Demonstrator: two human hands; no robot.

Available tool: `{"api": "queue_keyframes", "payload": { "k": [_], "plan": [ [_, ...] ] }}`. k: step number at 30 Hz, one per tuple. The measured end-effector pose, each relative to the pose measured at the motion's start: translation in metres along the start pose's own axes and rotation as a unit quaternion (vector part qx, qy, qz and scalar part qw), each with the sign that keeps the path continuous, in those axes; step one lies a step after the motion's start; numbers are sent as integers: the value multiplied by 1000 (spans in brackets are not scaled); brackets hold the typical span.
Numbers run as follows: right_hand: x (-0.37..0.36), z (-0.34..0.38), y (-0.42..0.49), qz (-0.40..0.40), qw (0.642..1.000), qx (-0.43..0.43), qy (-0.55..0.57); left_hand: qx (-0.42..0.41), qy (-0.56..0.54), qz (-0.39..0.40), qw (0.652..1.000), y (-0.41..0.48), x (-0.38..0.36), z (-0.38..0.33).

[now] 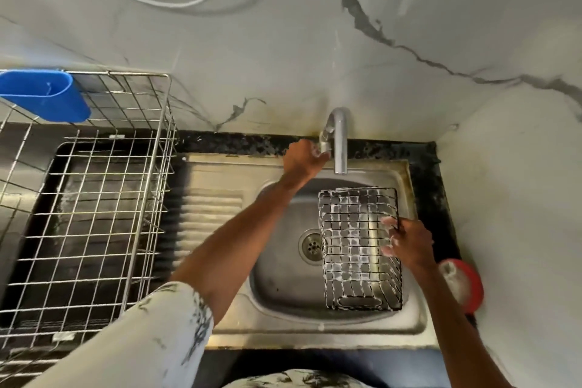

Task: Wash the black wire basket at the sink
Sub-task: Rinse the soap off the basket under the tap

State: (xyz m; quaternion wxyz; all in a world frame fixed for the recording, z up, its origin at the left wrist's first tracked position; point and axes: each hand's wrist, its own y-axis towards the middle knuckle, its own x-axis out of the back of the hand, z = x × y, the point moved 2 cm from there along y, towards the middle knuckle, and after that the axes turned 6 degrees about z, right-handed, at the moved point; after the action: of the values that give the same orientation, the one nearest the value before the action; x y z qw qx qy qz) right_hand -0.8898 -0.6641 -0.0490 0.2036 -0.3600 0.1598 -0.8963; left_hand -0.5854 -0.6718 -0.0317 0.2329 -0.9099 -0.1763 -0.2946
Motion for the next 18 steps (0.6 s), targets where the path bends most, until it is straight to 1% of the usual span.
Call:
{"api": "queue_keyframes", "payload": {
  "k": [4,7,9,12,14,16,18],
  "plan": [
    [-6,-12,13,0,999,2,-52,-25,28,-10,999,10,-7,-11],
    [-8,-9,17,1,999,0,-55,-48,40,-29,998,16,-13,-12],
    [-9,-7,18,6,999,-5,-54,-46,33,-45,997,16,-19,-13],
    [-11,-6,19,4,999,-23,-26,3,-36,-82,996,19,-18,-3],
    [-12,-9,20,0,999,-30,-16,40,-53,-96,993,22,-18,13],
    [-12,-9,19,0,999,-36,-18,82,-80,-75,991,27,-19,31],
    [-12,-11,19,0,999,-37,-13,133,-139,-40,980,31,-19,45]
  ]
}}
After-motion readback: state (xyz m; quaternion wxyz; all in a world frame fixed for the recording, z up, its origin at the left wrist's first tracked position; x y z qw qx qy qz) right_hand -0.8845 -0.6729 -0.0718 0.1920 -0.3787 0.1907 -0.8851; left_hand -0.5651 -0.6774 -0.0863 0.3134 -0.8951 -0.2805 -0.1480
